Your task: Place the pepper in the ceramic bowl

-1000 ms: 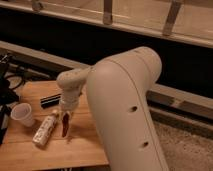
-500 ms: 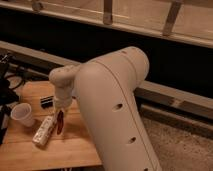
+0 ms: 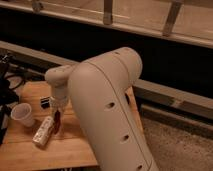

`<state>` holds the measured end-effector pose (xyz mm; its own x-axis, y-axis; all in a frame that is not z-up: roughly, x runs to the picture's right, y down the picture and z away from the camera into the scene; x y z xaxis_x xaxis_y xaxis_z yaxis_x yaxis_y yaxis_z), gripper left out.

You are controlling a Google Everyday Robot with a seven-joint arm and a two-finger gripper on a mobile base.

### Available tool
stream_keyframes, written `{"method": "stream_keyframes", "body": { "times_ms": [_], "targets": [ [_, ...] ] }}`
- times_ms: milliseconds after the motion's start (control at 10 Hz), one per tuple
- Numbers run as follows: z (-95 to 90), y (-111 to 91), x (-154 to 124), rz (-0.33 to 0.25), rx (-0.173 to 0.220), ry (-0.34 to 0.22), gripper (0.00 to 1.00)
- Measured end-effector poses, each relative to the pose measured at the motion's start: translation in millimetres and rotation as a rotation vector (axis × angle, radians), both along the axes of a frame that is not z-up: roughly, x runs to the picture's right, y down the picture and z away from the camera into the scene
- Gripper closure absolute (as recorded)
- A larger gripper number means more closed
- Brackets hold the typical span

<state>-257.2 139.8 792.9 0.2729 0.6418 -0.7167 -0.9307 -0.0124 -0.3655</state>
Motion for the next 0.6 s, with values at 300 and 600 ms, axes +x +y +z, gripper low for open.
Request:
{"method": "stream_keyframes", "body": {
  "times_ms": [300,600],
  "targets": [
    [-17.9,-36.0,21.1,0.059,0.056,0.025,1.00],
    [-49.8,-89.8,57.4,0.136,0.126,0.086,1.00]
  ]
}}
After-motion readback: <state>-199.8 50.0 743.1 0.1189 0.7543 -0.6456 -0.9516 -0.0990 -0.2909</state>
